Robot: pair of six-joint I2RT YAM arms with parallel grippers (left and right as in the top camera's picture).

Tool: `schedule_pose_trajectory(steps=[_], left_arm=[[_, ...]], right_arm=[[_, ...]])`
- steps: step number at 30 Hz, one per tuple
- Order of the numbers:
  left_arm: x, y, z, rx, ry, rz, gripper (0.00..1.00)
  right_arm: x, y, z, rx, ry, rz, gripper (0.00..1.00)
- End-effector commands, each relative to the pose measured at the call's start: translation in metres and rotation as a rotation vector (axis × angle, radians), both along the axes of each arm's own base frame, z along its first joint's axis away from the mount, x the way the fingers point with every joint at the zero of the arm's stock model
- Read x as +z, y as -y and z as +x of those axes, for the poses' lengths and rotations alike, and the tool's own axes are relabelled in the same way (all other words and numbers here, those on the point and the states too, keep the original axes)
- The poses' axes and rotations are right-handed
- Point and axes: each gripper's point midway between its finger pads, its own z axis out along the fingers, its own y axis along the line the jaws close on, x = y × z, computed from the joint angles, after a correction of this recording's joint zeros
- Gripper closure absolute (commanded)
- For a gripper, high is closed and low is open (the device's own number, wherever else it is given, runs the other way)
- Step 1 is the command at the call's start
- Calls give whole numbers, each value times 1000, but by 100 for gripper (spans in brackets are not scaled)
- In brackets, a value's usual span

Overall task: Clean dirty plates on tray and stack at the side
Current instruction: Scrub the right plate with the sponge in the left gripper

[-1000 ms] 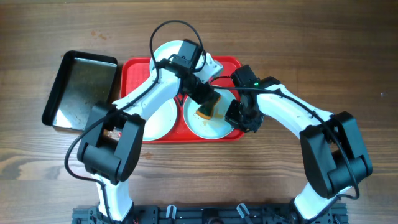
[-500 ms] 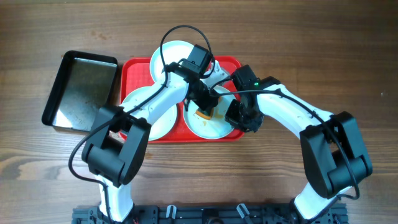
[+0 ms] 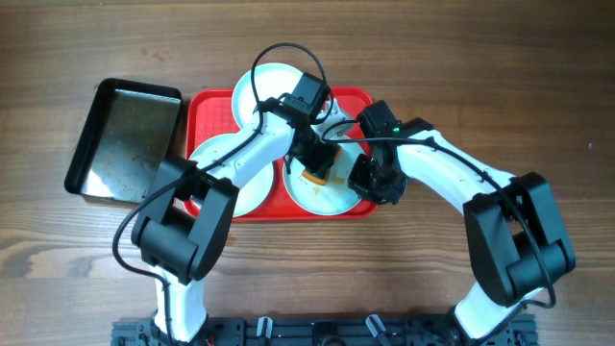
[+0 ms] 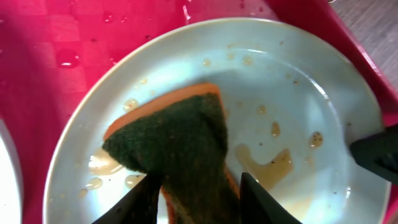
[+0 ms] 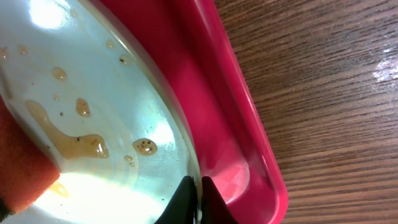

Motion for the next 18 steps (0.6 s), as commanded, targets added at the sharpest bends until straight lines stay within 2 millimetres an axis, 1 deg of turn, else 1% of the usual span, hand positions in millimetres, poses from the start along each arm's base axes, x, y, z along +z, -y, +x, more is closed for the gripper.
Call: schedule_pose_trajectory(steps=[1, 5, 6, 8, 10, 15, 18], left_arm=[[-4, -1, 3, -10, 15, 30, 60], [-9, -1, 2, -11, 5, 36, 60], [-11, -1, 1, -9, 0, 38, 64], [-16, -2, 0, -8, -14, 45, 74], [-21, -3, -2, -9, -27, 53, 96], [-20, 4, -6, -21, -44, 16, 96], [-9, 25, -16, -28, -114, -118, 96]], right_arm=[[-7, 2, -10, 35, -39, -13, 96], [-7, 2, -10, 35, -39, -13, 96], [-7, 2, -10, 35, -39, -13, 96], [-7, 2, -11, 36, -40, -13, 96], [-7, 2, -11, 36, -40, -13, 96], [-7, 3, -11, 36, -43, -15, 96], [-7, 3, -11, 36, -43, -15, 96]])
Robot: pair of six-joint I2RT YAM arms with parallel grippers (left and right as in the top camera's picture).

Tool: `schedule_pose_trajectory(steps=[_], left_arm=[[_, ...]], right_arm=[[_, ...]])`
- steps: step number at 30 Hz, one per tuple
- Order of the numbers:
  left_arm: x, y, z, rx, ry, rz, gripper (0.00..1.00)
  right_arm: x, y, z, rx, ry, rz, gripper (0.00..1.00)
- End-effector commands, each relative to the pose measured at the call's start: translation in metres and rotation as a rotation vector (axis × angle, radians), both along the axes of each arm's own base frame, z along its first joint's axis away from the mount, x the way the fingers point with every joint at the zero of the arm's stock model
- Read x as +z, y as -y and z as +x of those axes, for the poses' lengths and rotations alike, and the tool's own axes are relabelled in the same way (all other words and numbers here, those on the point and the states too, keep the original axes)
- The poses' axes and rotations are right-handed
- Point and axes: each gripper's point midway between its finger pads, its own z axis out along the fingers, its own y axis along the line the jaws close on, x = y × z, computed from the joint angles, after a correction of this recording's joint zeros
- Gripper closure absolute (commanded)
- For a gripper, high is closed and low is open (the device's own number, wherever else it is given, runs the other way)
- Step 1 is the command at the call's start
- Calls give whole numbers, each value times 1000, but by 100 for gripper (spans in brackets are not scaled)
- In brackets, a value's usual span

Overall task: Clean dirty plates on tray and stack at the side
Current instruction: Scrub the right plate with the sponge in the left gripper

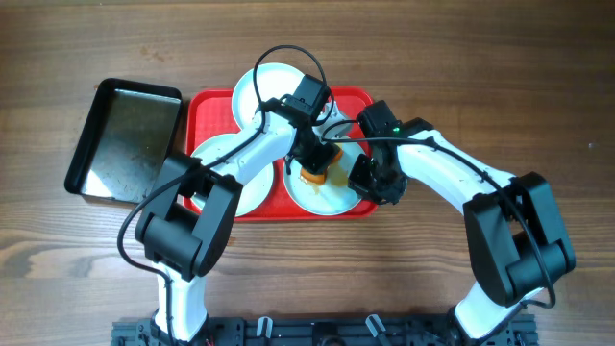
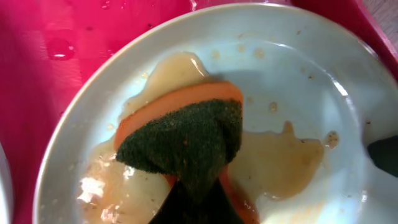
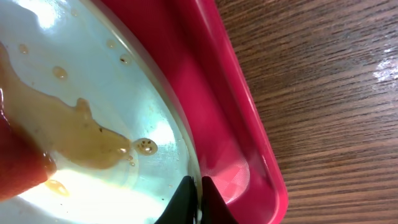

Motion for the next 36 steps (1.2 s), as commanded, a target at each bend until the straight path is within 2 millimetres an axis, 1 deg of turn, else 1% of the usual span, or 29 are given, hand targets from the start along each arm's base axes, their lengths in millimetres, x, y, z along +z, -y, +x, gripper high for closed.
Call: schedule_pose_trajectory(steps=[1, 2, 5, 8, 9, 14, 18, 21, 24, 25, 27, 28, 31, 32, 34, 36], left_arm=[[5, 33, -17, -25, -120, -181, 96], [11, 43, -19, -15, -147, -243, 96], [23, 61, -26, -10, -202, -340, 96], [22, 65, -30, -10, -207, -334, 96], [21, 64, -30, -3, -207, -326, 96], [5, 41, -32, 46, -204, -186, 96], [2, 36, -40, 47, -236, -163, 96], [-6, 31, -47, 52, -254, -145, 96], [-25, 9, -47, 97, -224, -26, 96], [-31, -4, -44, 124, -202, 33, 96], [-36, -23, -38, 161, -176, 109, 96], [-39, -43, -28, 225, -150, 172, 96], [-41, -75, -11, 344, -125, 238, 96], [-41, -89, -4, 399, -114, 261, 96], [-41, -106, 5, 449, -97, 288, 96], [-41, -119, 12, 479, -75, 312, 96]], right_arm=[[-7, 3, -11, 35, -42, -16, 96], [-7, 3, -11, 36, -42, -16, 96], [-7, 3, -11, 36, -41, -16, 96], [-7, 2, -10, 35, -38, -14, 96], [-8, 3, -10, 36, -38, -14, 96], [-8, 2, -10, 35, -38, -14, 96], [-8, 2, -10, 35, -36, -13, 96], [-8, 2, -9, 35, -35, -13, 96], [-8, 2, -9, 35, -35, -13, 96], [-8, 2, -10, 35, -36, -13, 96], [-8, 2, -10, 35, -36, -13, 96], [-8, 2, -10, 35, -36, -13, 96], [-8, 2, -10, 35, -37, -13, 95], [-8, 2, -10, 35, -36, -14, 96], [-8, 2, -9, 35, -35, -13, 96], [-8, 2, -9, 35, -33, -12, 96]])
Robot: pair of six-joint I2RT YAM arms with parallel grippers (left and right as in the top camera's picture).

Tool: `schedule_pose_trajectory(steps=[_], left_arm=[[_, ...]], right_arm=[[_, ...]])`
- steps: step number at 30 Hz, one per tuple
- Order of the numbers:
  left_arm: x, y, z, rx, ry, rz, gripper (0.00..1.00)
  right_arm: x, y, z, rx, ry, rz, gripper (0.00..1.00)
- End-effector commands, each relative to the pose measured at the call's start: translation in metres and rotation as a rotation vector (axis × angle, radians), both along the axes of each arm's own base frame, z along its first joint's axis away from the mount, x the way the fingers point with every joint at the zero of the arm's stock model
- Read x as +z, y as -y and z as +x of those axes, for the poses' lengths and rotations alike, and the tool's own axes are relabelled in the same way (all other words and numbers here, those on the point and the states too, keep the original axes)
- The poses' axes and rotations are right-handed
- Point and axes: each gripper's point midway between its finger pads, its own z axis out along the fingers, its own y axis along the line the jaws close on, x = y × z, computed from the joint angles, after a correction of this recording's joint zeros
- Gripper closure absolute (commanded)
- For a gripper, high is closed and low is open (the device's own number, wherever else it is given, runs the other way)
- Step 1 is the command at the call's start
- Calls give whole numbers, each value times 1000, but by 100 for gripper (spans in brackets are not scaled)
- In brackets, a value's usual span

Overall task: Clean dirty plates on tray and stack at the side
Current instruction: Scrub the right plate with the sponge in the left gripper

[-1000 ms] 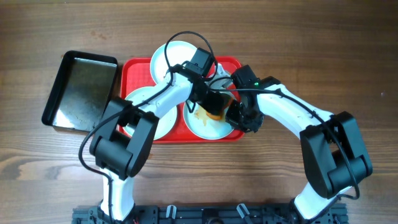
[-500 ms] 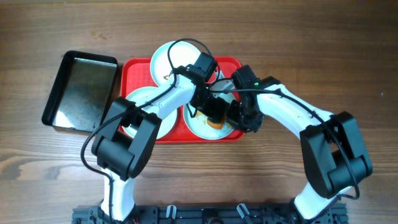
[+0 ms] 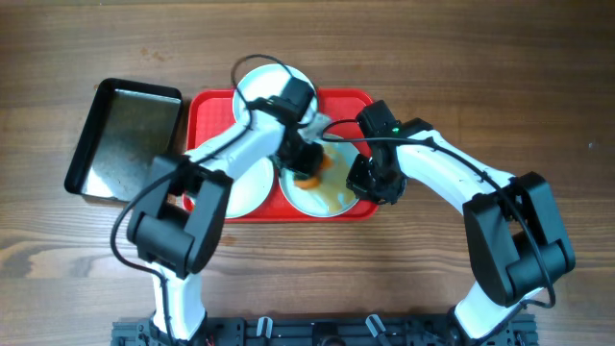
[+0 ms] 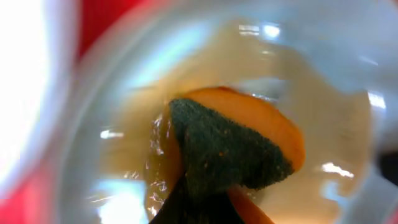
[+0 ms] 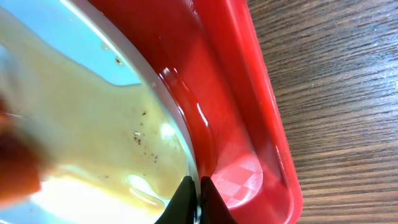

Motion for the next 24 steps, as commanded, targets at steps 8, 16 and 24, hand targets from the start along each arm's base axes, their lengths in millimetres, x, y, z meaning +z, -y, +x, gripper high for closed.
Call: schedule_pose_trajectory(steps=[8, 16, 24], left_arm=[[-28, -41, 5, 103, -8, 153, 96], [-14, 75, -73, -180, -141, -125, 96], [-17, 68, -66, -142, -120, -80, 96]], right_arm=[[-8, 5, -6, 27, -22, -29, 96], [-8, 4, -5, 27, -16, -27, 96], [-8, 5, -6, 26, -22, -29, 96]])
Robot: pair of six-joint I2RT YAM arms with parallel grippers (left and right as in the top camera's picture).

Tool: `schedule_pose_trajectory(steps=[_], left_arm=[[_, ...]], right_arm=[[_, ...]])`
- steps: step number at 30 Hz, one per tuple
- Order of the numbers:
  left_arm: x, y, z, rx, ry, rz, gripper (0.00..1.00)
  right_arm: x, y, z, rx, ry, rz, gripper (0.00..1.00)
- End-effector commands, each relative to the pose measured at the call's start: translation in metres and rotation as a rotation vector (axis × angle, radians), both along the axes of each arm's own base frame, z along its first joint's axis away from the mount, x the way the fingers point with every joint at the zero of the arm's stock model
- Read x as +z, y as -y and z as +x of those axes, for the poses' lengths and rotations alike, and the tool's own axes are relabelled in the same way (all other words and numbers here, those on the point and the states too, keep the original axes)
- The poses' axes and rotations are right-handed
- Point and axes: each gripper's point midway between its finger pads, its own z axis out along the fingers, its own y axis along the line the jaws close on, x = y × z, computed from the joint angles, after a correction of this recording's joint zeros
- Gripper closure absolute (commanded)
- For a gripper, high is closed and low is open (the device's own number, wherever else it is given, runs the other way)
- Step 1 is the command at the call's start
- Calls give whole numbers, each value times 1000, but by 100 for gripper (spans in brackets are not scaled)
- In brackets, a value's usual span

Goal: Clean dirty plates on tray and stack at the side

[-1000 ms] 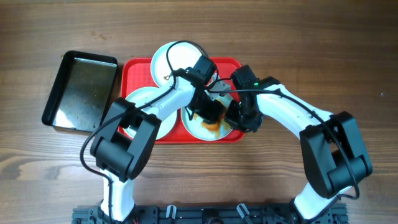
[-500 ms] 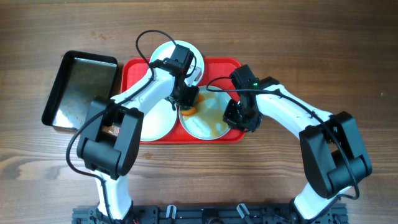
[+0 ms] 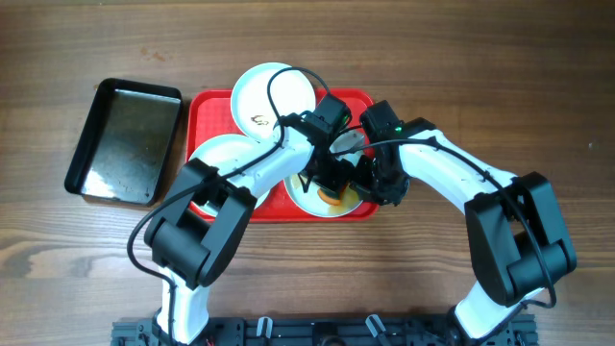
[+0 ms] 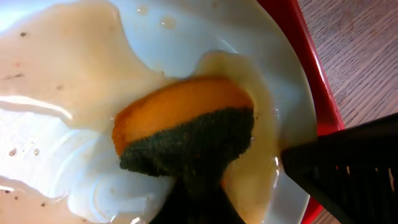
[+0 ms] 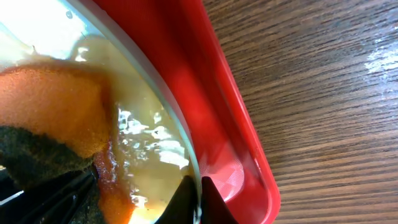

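A red tray [image 3: 357, 98] holds three white plates. The near-right plate [image 3: 306, 205] is wet with brownish soapy liquid [image 4: 68, 68]. My left gripper [image 4: 198, 214] is shut on an orange sponge with a dark green scouring side [image 4: 186, 127], pressed on that plate near its right rim. My right gripper [image 5: 199, 202] is shut on the same plate's rim [image 5: 180, 134], next to the tray wall [image 5: 230, 124]. The sponge [image 5: 50, 112] also shows in the right wrist view. The far plate [image 3: 264, 91] carries a dark stain. The left plate [image 3: 221, 152] lies partly under my left arm.
A black metal tray [image 3: 123, 141] sits on the wooden table [image 3: 500, 77] left of the red tray. Both arms cross over the red tray's right half.
My left gripper has moved the sponge from the plate's far-left part to its near-right part, close to my right gripper. The right gripper keeps its hold on the rim.
At first the sponge rested on the plate amid separate brown drops, the left jaws standing apart around it. Then the left gripper was shut on it and the liquid was smeared. The sponge went to the plate's far left, and now to its right rim; the right gripper held throughout.
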Motion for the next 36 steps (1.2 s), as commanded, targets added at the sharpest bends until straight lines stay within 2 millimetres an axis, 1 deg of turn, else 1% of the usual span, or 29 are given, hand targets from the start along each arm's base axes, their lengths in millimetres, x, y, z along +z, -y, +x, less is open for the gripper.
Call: schedule_pose_trajectory(steps=[1, 5, 9, 10, 12, 14, 17, 22, 24, 25, 29, 32, 33, 35, 36], left_arm=[[-25, -21, -7, 50, -66, 76, 96], [-33, -79, 32, 240, 4, 229, 96], [-34, -118, 53, 351, 31, 300, 96], [-34, -125, 55, 364, 37, 317, 96], [-34, -131, 58, 375, 37, 320, 96], [-34, -129, 61, 377, 46, 314, 96], [-31, -122, 70, 389, 81, 287, 96], [-3, -111, 106, 459, 166, 235, 96], [8, -106, 118, 470, 197, 215, 96], [13, -103, 121, 469, 199, 199, 96], [28, -83, 114, 430, 167, 137, 96], [45, -70, 110, 404, 199, 112, 96], [53, -66, 108, 397, 209, 103, 96], [67, -68, 104, 414, 217, 98, 96], [73, -77, 103, 428, 223, 115, 96]], right_arm=[[-8, -1, -4, 37, -8, -18, 96], [-8, 0, -5, 37, -11, -19, 96], [-8, 0, -5, 37, -10, -20, 96], [-8, 0, -5, 38, -9, -19, 96], [-8, -1, -4, 37, -7, -18, 96], [-8, -1, -3, 36, -2, -16, 96], [-8, -1, -3, 36, -1, -15, 96], [-8, 0, -4, 36, -8, -19, 96], [-8, 0, -5, 37, -12, -20, 96], [-8, 0, -5, 38, -11, -20, 96], [-8, -1, -4, 37, -5, -18, 96], [-8, -2, -2, 38, 3, -14, 96], [-8, -2, -2, 37, 4, -13, 96], [-8, -2, -1, 38, 4, -14, 96], [-8, -2, -1, 43, 9, -12, 96]])
